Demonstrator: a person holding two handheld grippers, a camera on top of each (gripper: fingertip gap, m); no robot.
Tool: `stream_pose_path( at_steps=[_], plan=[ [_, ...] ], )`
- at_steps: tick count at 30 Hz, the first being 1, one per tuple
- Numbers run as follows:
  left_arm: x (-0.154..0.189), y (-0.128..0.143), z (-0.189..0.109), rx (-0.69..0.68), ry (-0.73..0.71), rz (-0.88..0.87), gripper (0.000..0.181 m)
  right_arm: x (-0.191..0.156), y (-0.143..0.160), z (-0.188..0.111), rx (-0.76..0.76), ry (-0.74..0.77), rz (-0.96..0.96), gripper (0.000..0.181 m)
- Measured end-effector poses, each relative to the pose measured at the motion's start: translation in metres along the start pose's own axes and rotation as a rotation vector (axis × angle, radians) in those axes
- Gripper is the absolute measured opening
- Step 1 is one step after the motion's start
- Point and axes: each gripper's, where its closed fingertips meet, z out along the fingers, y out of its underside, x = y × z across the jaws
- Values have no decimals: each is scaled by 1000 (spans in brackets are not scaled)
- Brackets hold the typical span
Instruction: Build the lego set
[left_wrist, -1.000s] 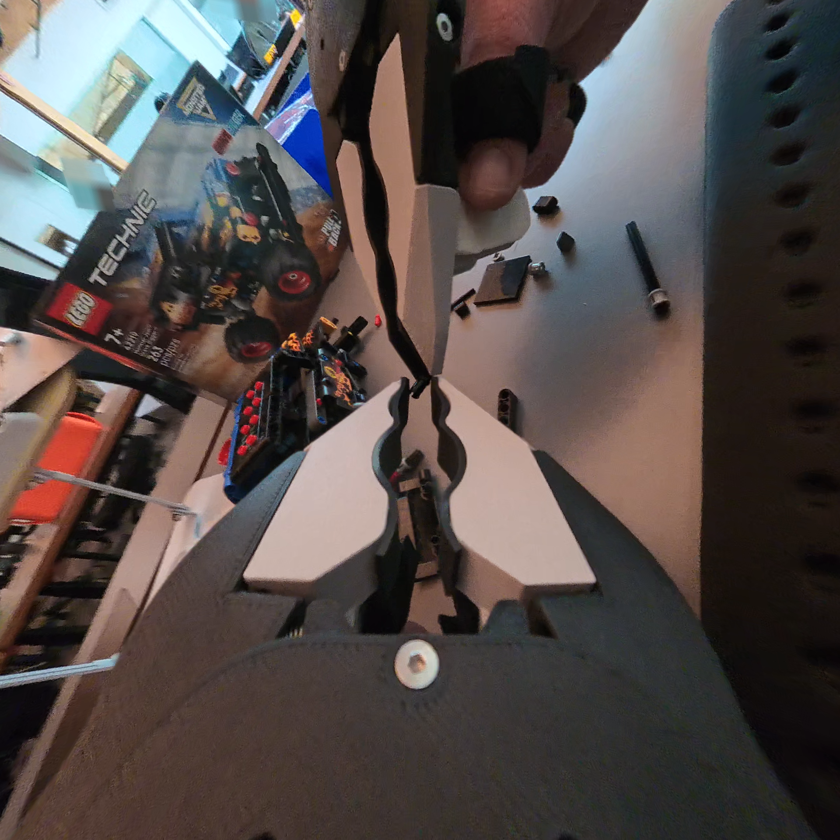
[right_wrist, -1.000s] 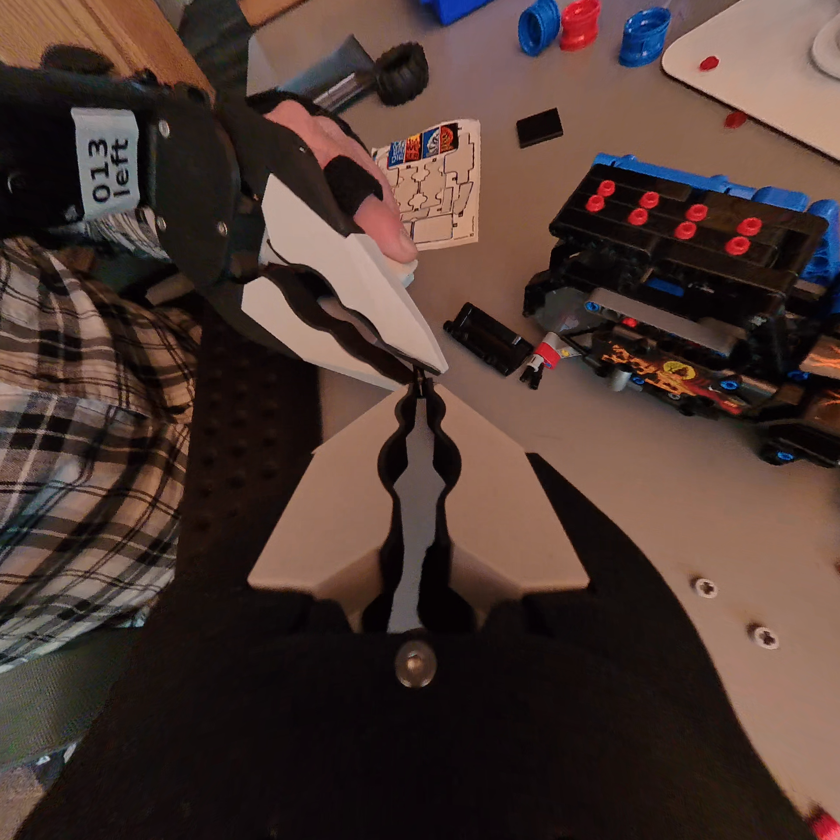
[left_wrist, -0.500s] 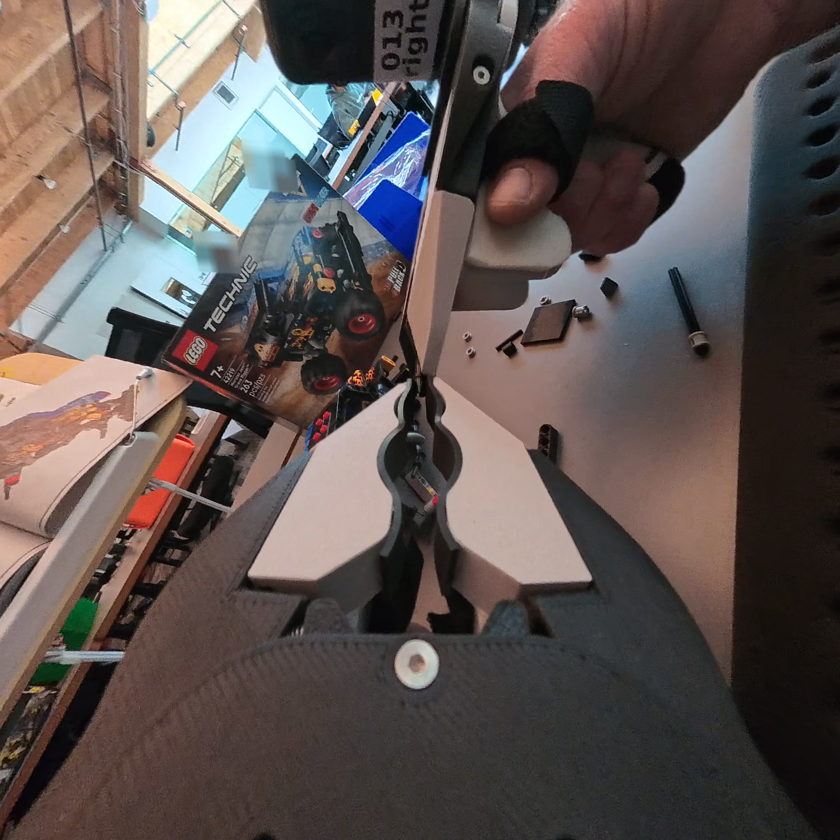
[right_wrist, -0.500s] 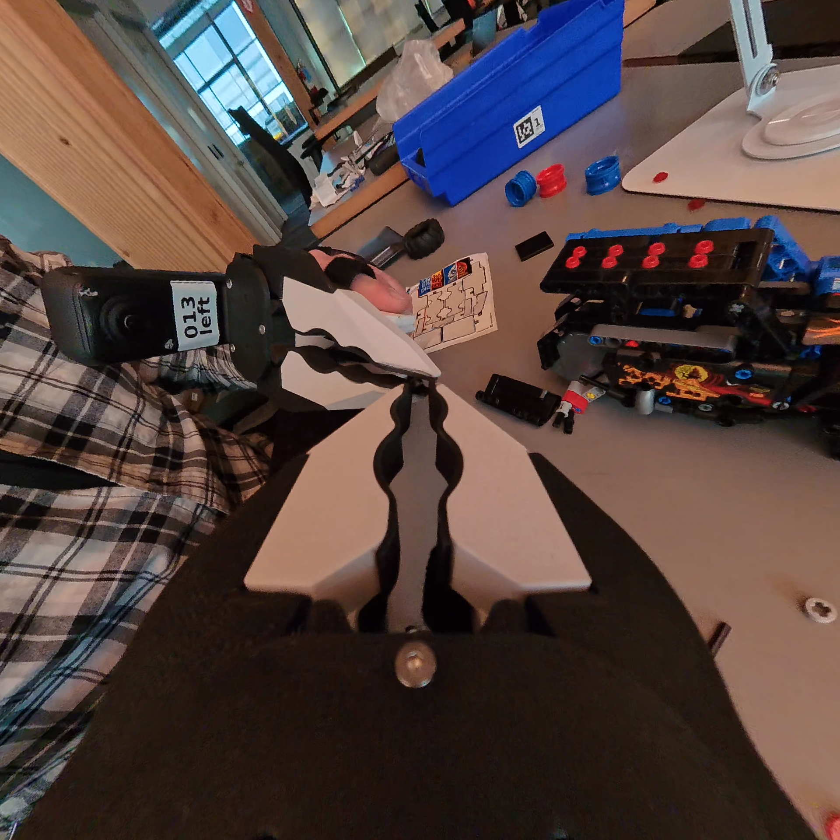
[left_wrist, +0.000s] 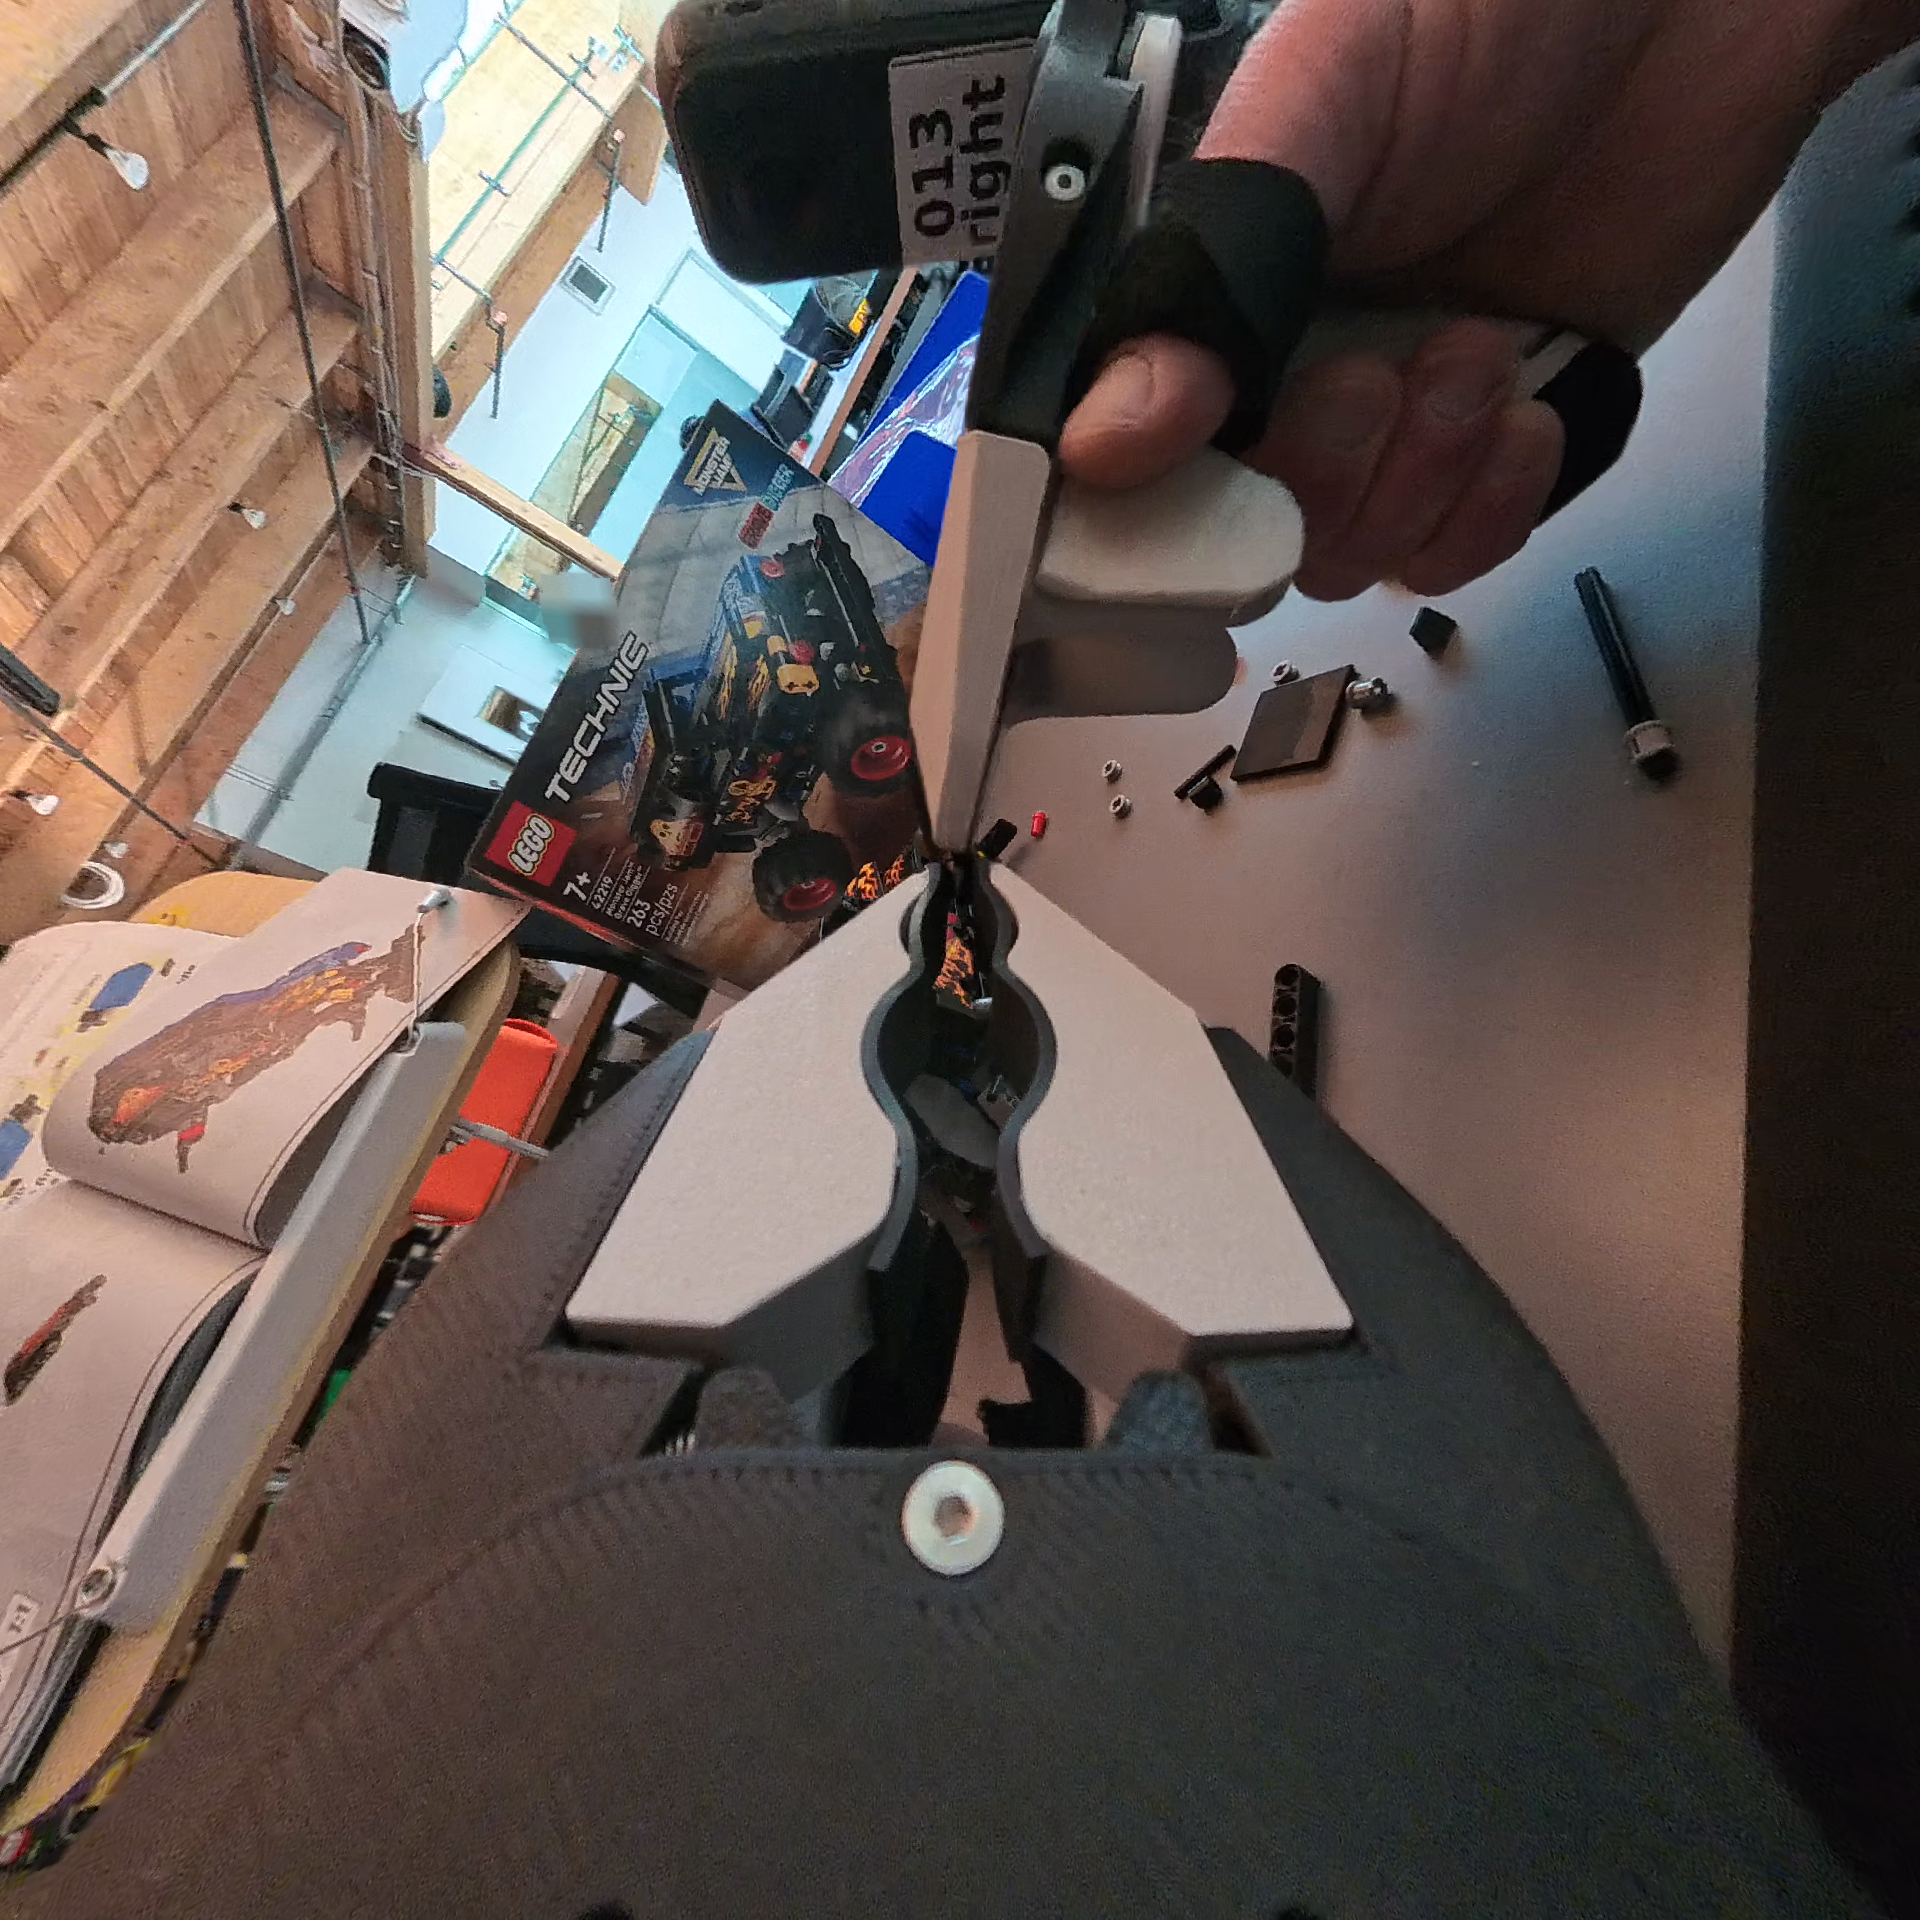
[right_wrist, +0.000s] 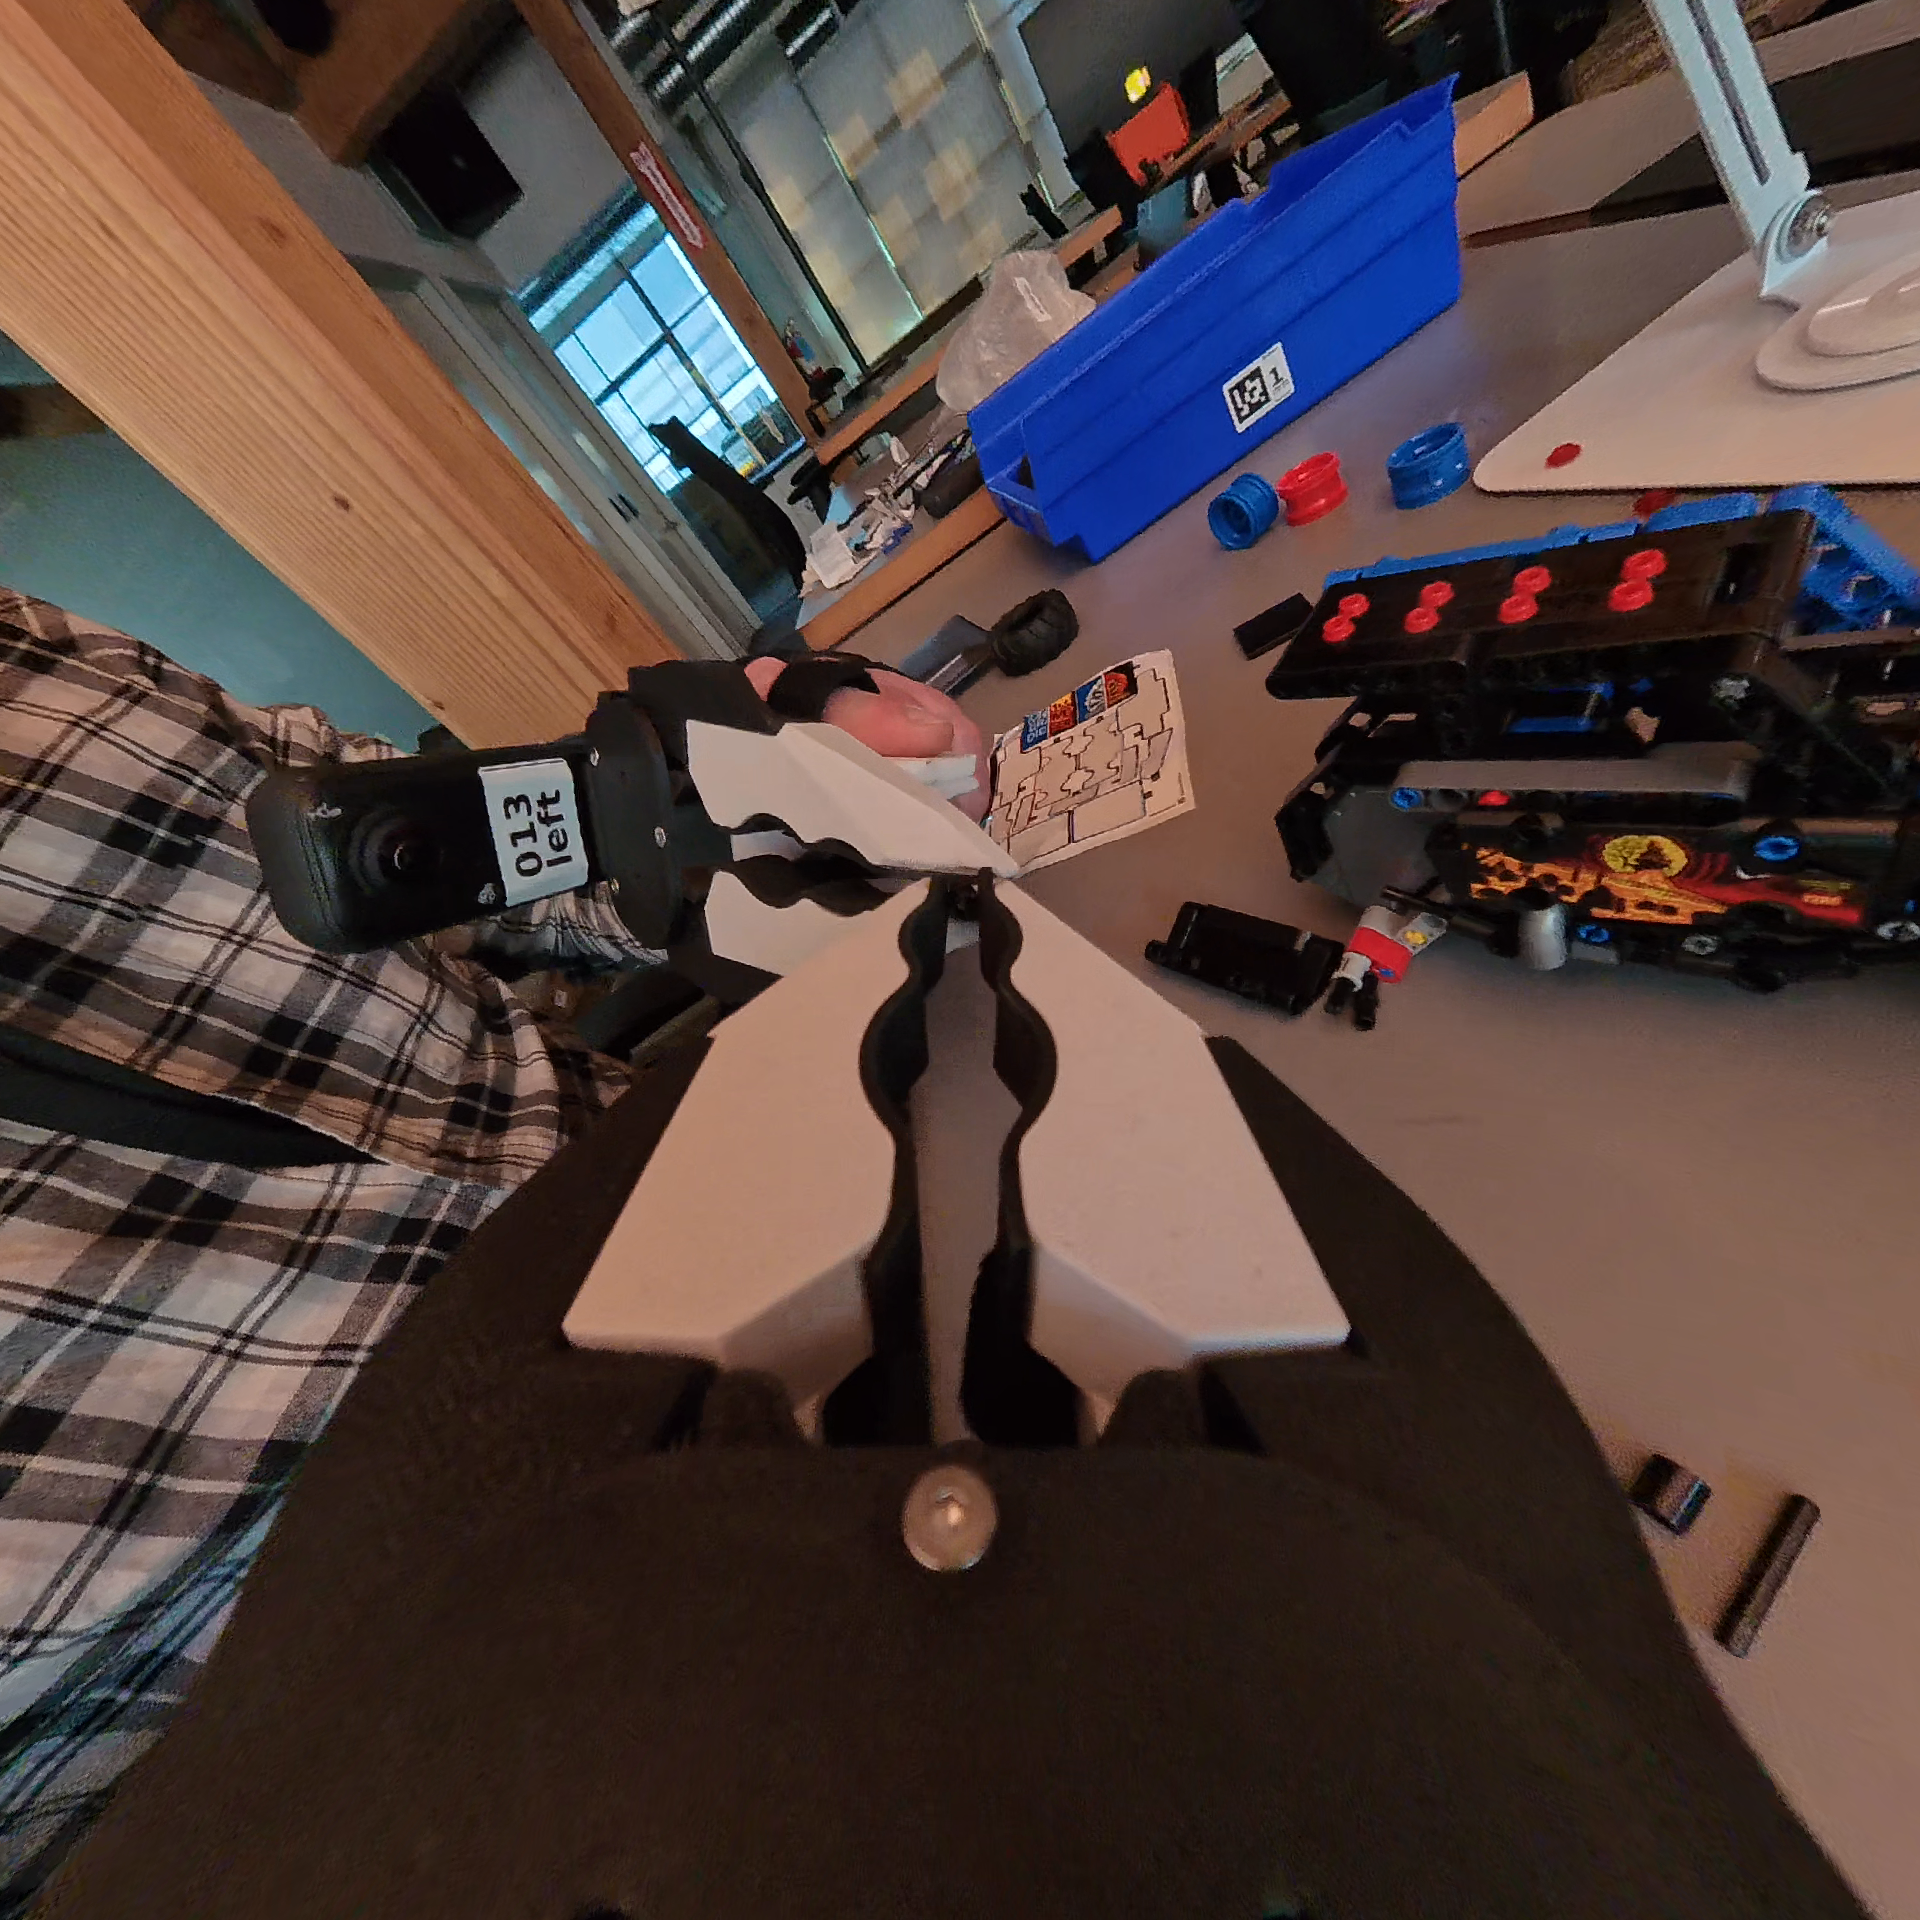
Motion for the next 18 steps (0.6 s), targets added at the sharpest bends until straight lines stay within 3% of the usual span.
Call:
stream_pose_path(
  at_steps=[7,11,15,18],
  plan=[
    [6,6,4,-23,42,-34,5,10,7,-1,-88,109,-101,2],
    [45,38,8,-178,315,-220,30,37,33,-12,-349,307,-310,2],
    [69,54,6,-269,468,-305,22,49,61,-14,-629,363,-488,2],
    [80,57,5,-293,532,-345,8,49,71,-8,-746,333,-572,1]
  ],
)
